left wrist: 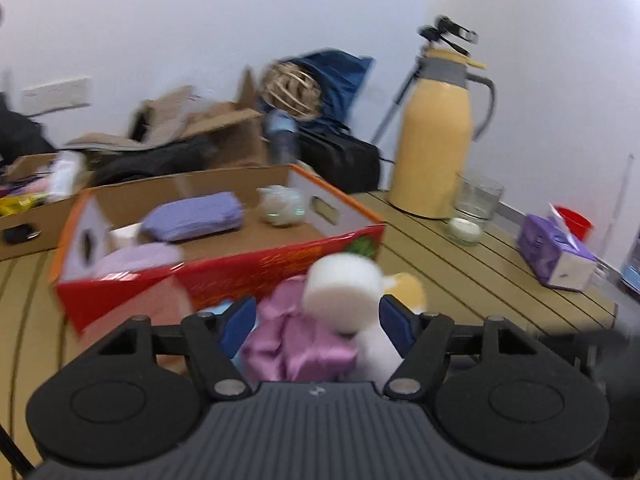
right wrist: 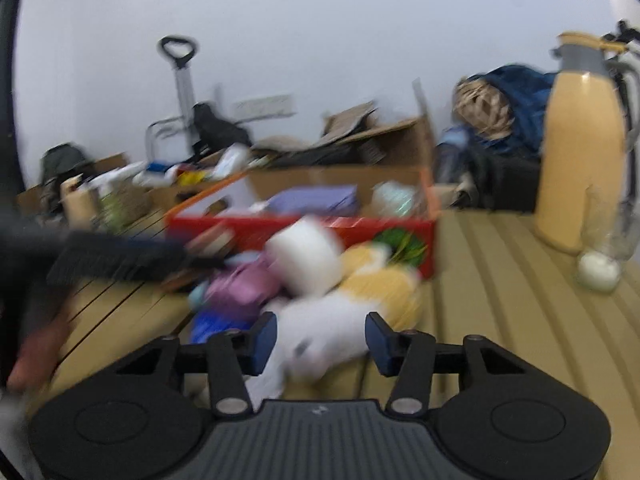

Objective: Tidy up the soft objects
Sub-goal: 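Grasp the white foam cylinder with the left gripper while the right grasps the white crumpled tissue, then carry both items into the box and open both grippers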

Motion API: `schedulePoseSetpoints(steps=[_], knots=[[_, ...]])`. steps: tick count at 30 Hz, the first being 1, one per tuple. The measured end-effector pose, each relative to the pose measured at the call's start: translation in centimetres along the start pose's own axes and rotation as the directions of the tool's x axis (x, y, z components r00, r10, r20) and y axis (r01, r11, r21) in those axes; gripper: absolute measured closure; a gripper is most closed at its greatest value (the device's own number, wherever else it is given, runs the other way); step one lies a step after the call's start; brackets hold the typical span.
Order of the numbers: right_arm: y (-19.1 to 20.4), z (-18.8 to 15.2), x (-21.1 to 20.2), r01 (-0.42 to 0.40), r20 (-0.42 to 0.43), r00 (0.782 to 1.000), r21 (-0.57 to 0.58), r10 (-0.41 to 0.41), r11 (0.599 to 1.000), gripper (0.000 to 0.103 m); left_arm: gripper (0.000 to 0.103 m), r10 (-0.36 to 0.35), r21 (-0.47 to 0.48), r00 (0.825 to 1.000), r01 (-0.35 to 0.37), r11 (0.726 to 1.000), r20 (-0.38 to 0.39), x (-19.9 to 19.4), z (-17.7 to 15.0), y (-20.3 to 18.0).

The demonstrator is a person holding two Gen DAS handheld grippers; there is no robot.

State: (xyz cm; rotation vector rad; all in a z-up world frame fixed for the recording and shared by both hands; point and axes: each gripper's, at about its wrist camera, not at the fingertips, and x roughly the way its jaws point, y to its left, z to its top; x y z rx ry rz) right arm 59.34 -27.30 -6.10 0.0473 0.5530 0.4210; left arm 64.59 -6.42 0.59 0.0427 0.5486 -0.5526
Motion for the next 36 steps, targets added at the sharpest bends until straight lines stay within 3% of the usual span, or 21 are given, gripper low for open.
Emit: schedulePoseSetpoints(steps=[2, 4, 5, 6, 9, 11, 20, 27, 31, 36], knots=[[0.5, -1.0, 0.5, -0.076, -0.035, 0.996, 0.016, 0.076, 0.997, 0.054, 0.027, -0.035, 0.019, 0.999, 0.036, 0.999, -0.017, 1.7, 1.0, -0.5], [1.4, -1.5, 1.9, -0.066, -0.071, 0.995, -0.026, 0.064, 0.997, 0.054, 0.028, -0.014, 0.039, 0.999, 0.016, 0.999, -0.041, 3.8, 1.6, -1.1], [1.8, -1.6, 2.5, -0.045, -0.079, 0.996, -0.048, 0.041, 0.998, 0.054, 0.036, 0.008, 0.044, 0.998, -0.005, 0.999, -0.063, 4.7, 1.8, -1.5], [2.0, -1.6, 3.1, -0.032, -0.088, 0.996, -0.058, 0.027, 0.998, 0.054, 0.051, 0.016, 0.054, 0.998, -0.012, 0.998, -0.069, 5.4, 1.8, -1.7], [2.1, -1.7, 3.3, -0.030, -0.090, 0.996, -0.074, 0.024, 0.997, 0.075, 0.059, 0.017, 0.036, 0.998, -0.015, 0.999, -0.065, 5.6, 1.5, -1.7], [1.9, -1.8, 2.7, -0.035, -0.083, 0.996, -0.061, 0.030, 0.997, 0.083, 0.060, 0.019, 0.010, 0.999, -0.018, 1.000, -0.037, 3.9, 1.3, -1.5], [1.5, -1.8, -4.7, 0.080, 0.000, 0.997, -0.036, -0.080, 0.996, 0.084, 0.058, 0.095, -0.063, 0.988, -0.088, 0.994, 0.120, -10.3, -0.9, -2.4], [5.0, -0.8, -12.4, 0.081, 0.116, 0.991, -0.103, -0.069, 0.991, 0.084, 0.058, 0.144, -0.083, 0.972, -0.131, 0.988, 0.184, -18.6, -3.2, -4.5], [7.0, -0.9, -15.1, 0.073, 0.149, 0.987, -0.131, -0.053, 0.989, 0.084, 0.057, 0.171, -0.086, 0.961, -0.156, 0.984, 0.216, -21.4, -3.7, -5.3], [8.0, 0.0, -15.8, 0.078, 0.152, 0.987, -0.138, -0.057, 0.987, 0.083, 0.057, 0.191, -0.101, 0.962, -0.174, 0.980, 0.198, -21.4, -3.8, -4.3]])
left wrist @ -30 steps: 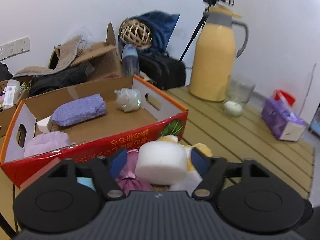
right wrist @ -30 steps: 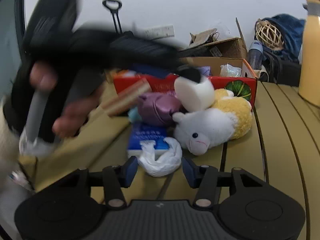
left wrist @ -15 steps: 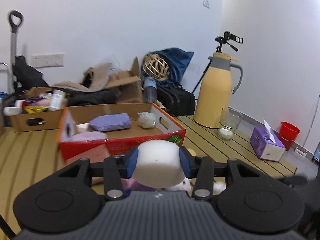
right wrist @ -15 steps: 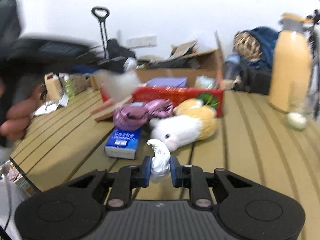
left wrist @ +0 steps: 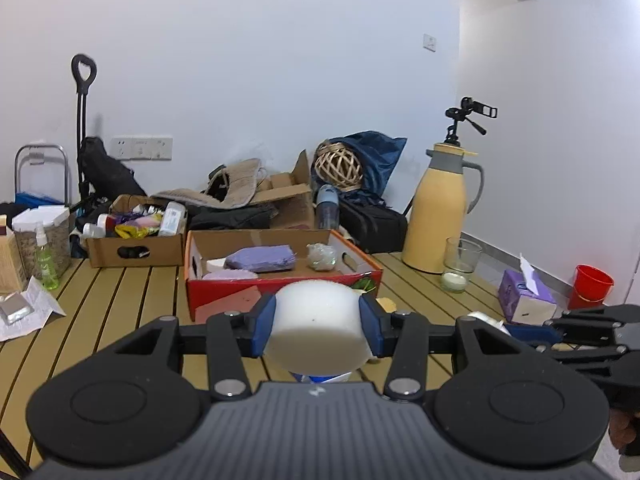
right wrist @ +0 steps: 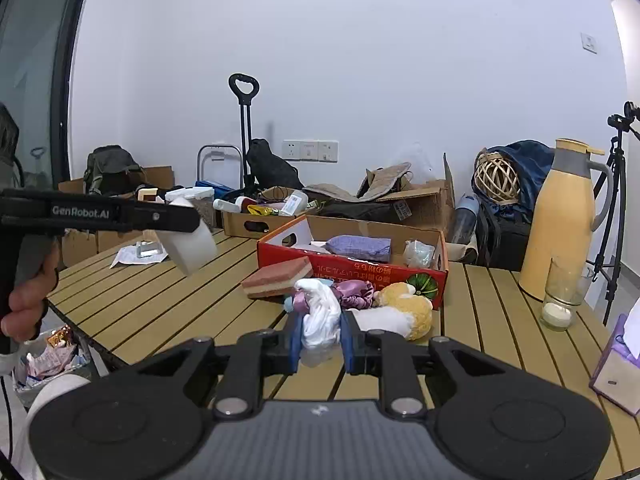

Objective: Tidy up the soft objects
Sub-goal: 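Carry both items into the box and open both grippers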

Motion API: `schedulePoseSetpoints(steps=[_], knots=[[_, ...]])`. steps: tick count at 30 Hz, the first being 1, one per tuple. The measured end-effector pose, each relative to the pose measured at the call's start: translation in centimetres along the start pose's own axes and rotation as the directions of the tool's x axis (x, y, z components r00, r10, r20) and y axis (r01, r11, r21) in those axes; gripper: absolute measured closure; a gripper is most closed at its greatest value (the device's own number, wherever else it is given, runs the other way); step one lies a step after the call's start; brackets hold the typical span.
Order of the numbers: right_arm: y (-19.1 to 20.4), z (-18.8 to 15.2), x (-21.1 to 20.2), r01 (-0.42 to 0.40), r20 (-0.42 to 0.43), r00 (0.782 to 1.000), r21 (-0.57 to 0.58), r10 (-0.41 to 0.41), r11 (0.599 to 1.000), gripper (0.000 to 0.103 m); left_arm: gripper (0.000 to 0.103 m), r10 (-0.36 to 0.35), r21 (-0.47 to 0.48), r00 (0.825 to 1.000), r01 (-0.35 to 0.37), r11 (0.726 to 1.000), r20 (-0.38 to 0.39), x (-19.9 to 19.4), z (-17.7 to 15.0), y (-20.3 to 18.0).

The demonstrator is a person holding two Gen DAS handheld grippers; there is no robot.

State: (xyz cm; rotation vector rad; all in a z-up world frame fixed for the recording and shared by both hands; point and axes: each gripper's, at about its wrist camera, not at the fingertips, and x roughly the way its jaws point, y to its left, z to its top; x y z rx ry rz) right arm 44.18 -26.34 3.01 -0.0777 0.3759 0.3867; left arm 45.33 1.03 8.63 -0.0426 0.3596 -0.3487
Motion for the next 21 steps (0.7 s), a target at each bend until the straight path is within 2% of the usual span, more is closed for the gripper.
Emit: schedulePoseSetpoints(steps=[4, 8, 12, 15, 19, 21], knots=[[-0.4, 2.0, 1.9, -0.042, 0.007, 0.999, -0.001, 0.042, 0.999, 0.083, 0.057, 0.006, 0.013, 1.000, -0.006, 1.000, -0.008, 2.8, 1.3, 1.8], [-1.2, 5.7, 7.5, -0.086, 0.004, 0.996, -0.023, 0.086, 0.996, 0.083, 0.057, 0.028, 0.001, 0.998, -0.028, 1.000, -0.060, 9.5, 4.5, 5.3], [-2.6, 10.0, 17.0, -0.136, -0.062, 0.989, -0.025, 0.134, 0.990, 0.083, 0.057, 0.056, -0.023, 0.988, -0.060, 0.998, -0.143, 18.5, 8.0, 8.9], [-3.8, 12.6, 25.9, -0.159, -0.160, 0.975, -0.001, 0.157, 0.987, 0.083, 0.057, 0.100, -0.031, 0.973, -0.109, 0.994, -0.206, 25.3, 9.3, 11.4], [-4.6, 13.9, 36.2, -0.165, -0.289, 0.943, 0.021, 0.164, 0.986, 0.083, 0.055, 0.143, -0.014, 0.939, -0.155, 0.988, -0.313, 33.1, 8.6, 14.1], [-4.5, 13.7, 40.1, -0.159, -0.341, 0.928, -0.004, 0.148, 0.987, 0.083, 0.052, 0.164, 0.003, 0.928, -0.173, 0.985, -0.333, 35.3, 8.1, 14.9]])
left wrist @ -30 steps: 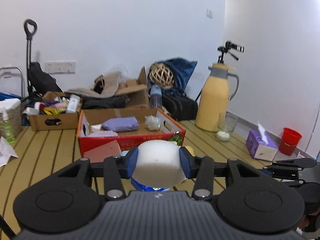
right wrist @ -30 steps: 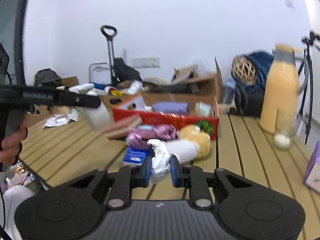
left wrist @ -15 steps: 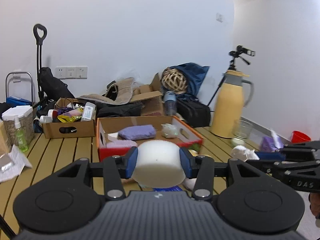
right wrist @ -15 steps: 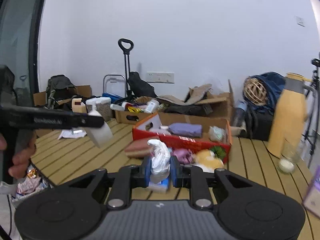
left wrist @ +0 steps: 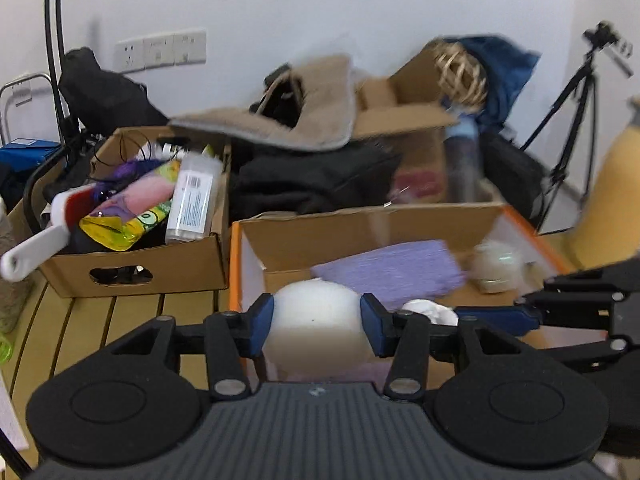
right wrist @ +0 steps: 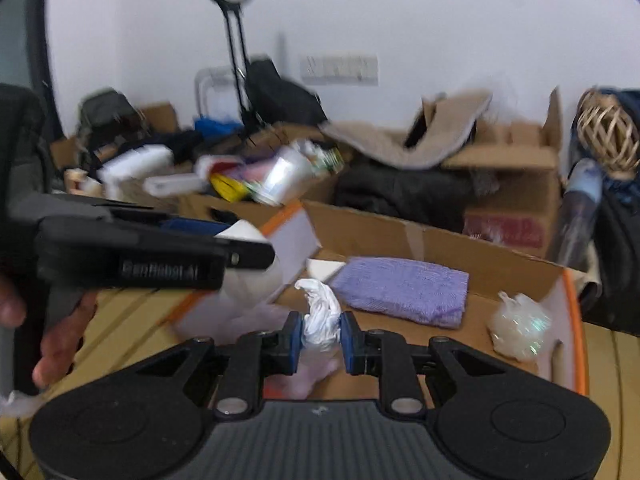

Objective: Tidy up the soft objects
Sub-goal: 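Carry both items into the box and open both grippers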

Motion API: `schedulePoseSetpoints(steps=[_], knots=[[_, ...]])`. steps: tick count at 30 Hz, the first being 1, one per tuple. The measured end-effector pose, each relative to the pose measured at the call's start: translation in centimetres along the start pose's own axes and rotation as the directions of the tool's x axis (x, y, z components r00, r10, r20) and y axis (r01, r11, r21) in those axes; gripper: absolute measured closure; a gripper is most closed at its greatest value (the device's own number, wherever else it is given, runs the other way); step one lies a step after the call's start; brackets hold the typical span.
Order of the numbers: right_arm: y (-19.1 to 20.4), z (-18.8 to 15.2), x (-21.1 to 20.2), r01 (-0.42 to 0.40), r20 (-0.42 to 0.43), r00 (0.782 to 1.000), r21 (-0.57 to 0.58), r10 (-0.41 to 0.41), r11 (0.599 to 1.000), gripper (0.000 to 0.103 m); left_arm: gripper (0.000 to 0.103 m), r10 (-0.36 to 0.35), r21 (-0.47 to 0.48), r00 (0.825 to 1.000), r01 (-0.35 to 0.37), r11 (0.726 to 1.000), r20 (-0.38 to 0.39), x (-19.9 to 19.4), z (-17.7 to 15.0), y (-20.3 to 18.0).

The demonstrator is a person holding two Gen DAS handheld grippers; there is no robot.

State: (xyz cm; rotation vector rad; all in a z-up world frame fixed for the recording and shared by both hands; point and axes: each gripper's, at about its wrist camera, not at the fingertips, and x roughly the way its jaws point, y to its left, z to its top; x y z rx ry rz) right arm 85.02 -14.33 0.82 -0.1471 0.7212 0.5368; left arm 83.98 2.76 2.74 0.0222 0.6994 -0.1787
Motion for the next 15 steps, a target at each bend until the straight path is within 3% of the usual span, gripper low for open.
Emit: schedulePoseSetpoints(steps=[1, 3, 6, 7, 8, 9, 15], knots=[[-0.1, 0.4, 1.7, 0.004, -0.023, 1.000, -0.022, -0.004, 1.000, 0.083, 0.049, 0.007, -0.001, 1.000, -0.007, 1.000, -0.001, 0.9, 0.1, 0.3], [-0.2, 1.1, 4.3, 0.013, -0.048, 0.999, -0.059, -0.016, 0.998, 0.082, 0.034, -0.002, -0.044, 1.000, 0.002, 0.999, -0.004, 2.2, 0.3, 1.2], [-0.4, 1.5, 7.1, -0.017, -0.107, 0.994, -0.070, 0.009, 0.997, 0.074, 0.032, -0.023, -0.079, 1.000, 0.024, 0.997, 0.015, 2.4, 0.4, 1.9], [-0.5, 1.6, 7.5, -0.037, -0.113, 0.993, -0.065, 0.030, 0.997, 0.065, 0.032, -0.023, -0.080, 0.999, 0.025, 0.997, 0.022, 2.2, 0.4, 2.0], [-0.6, 1.7, 7.5, -0.042, -0.107, 0.994, -0.060, 0.035, 0.997, 0.057, 0.031, -0.017, -0.076, 0.999, 0.019, 0.997, 0.030, 1.9, 0.4, 2.1], [-0.7, 1.8, 7.3, -0.039, -0.096, 0.995, -0.057, 0.033, 0.998, 0.055, 0.031, -0.012, -0.068, 0.999, 0.014, 0.998, 0.034, 1.5, 0.5, 2.1], [-1.6, 2.7, 2.0, -0.015, -0.016, 1.000, -0.027, 0.015, 1.000, 0.054, 0.031, 0.007, -0.017, 0.997, -0.006, 1.000, 0.071, -3.2, 1.3, 1.7]])
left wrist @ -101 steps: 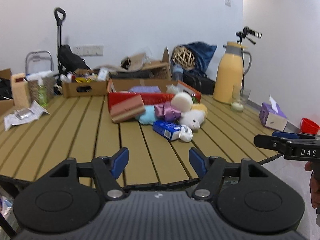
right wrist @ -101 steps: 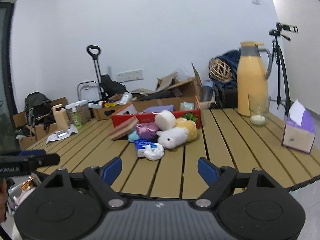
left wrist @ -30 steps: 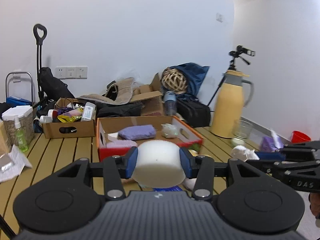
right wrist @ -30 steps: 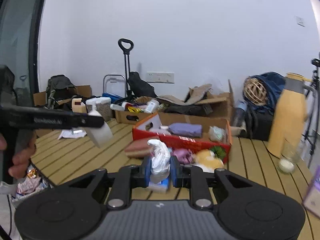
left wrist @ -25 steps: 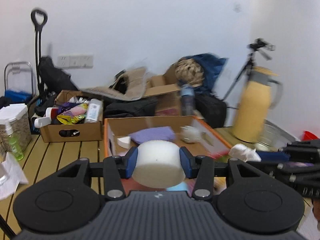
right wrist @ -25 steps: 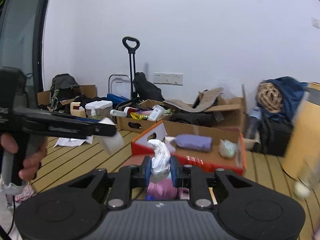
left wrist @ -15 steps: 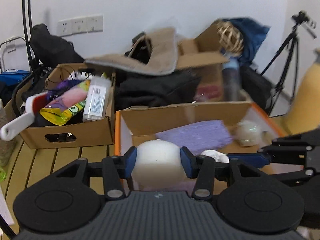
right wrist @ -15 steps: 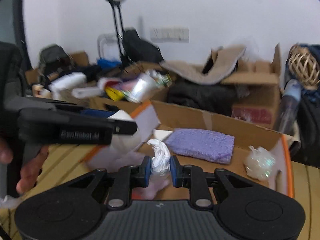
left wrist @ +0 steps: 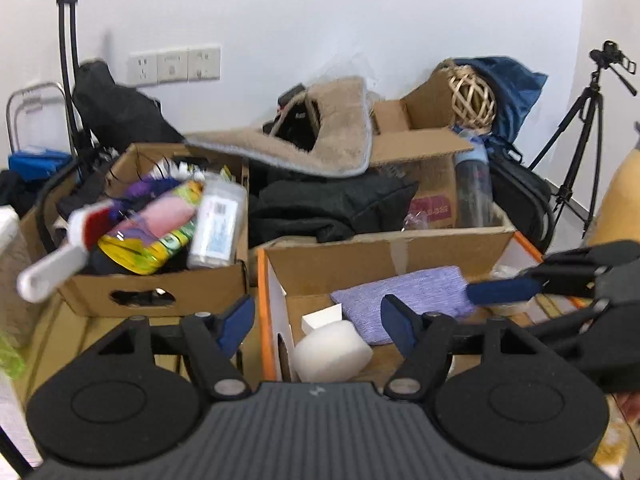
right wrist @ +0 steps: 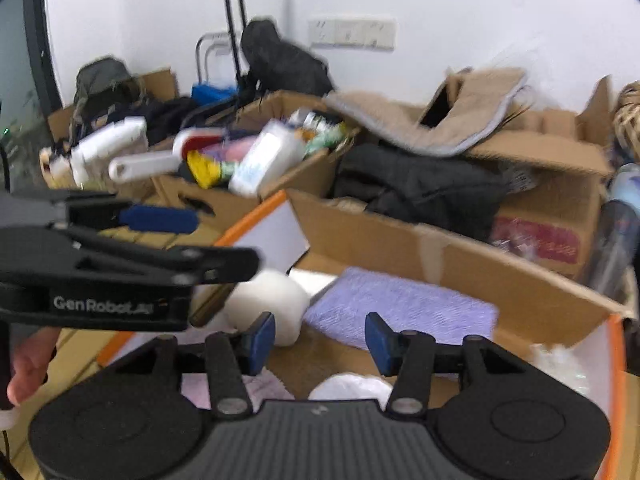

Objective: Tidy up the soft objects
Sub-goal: 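Carry both items into the box and open both grippers, then withdraw both tools from the box back toward the table pile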

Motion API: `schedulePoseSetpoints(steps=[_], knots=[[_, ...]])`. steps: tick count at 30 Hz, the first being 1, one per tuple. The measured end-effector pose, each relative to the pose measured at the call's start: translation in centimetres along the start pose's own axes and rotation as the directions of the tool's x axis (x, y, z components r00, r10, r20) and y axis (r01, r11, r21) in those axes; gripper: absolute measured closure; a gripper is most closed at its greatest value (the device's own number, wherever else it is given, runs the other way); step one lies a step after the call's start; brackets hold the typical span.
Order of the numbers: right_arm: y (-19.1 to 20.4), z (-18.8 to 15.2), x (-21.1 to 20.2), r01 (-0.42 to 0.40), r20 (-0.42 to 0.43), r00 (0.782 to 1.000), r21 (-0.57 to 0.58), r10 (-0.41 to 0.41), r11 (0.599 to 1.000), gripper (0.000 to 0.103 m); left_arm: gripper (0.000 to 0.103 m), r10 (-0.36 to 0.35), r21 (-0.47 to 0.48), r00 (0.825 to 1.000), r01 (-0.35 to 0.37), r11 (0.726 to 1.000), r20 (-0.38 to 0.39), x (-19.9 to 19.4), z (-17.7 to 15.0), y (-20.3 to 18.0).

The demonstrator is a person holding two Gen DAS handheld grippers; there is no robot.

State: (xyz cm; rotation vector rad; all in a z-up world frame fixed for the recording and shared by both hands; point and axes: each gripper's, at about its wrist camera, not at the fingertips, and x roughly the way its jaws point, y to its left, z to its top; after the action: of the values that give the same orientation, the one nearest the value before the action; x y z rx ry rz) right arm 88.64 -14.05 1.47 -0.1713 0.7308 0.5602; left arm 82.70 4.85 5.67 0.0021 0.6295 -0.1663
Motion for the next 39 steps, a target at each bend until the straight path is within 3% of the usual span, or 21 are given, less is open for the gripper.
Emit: schedulePoseSetpoints(steps=[7, 12, 15, 17, 22, 27, 34, 36, 39], knots=[[0.4, -0.8, -11.4, 0.124, 0.070, 0.990, -0.039, -0.121, 0.992, 0.051, 0.029, 0.002, 0.056, 0.995, -0.008, 0.998, 0.104, -11.4, 0.5, -1.3], [1.3, -4.4, -20.3, 0.194, 0.147, 0.971, -0.029, -0.188, 0.981, 0.044, 0.024, 0.036, 0.072, 0.979, -0.051, 0.996, 0.198, -19.9, -2.0, -3.2], [2.7, -8.3, -25.0, 0.233, 0.216, 0.951, -0.024, -0.222, 0.972, 0.036, 0.017, 0.079, 0.093, 0.947, -0.113, 0.989, 0.310, -24.7, -6.2, -5.2], [4.1, -11.7, -27.7, 0.250, 0.265, 0.935, -0.014, -0.238, 0.968, 0.030, 0.015, 0.063, 0.084, 0.934, -0.099, 0.992, 0.351, -27.6, -10.0, -6.7], [8.3, -21.2, -32.4, 0.236, 0.341, 0.912, 0.022, -0.229, 0.972, 0.022, 0.007, 0.006, -0.001, 0.933, -0.006, 1.000, 0.360, -32.6, -20.1, -9.2], [12.1, -30.1, -35.3, 0.248, 0.359, 0.894, 0.099, -0.267, 0.964, 0.021, 0.006, 0.036, -0.048, 0.946, -0.021, 0.999, 0.323, -36.8, -27.8, -11.1], [17.8, -39.1, -40.0, 0.259, 0.370, 0.878, 0.167, -0.304, 0.951, 0.015, 0.000, 0.066, -0.032, 0.930, -0.059, 0.998, 0.362, -43.5, -35.3, -13.2], [18.8, -41.0, -41.1, 0.250, 0.375, 0.876, 0.185, -0.303, 0.950, 0.014, 0.000, 0.047, -0.014, 0.934, -0.045, 0.999, 0.355, -44.4, -36.3, -13.6], [20.1, -42.3, -42.2, 0.252, 0.373, 0.879, 0.165, -0.297, 0.954, 0.014, 0.000, 0.058, -0.009, 0.925, -0.059, 0.998, 0.374, -45.5, -37.4, -14.1]])
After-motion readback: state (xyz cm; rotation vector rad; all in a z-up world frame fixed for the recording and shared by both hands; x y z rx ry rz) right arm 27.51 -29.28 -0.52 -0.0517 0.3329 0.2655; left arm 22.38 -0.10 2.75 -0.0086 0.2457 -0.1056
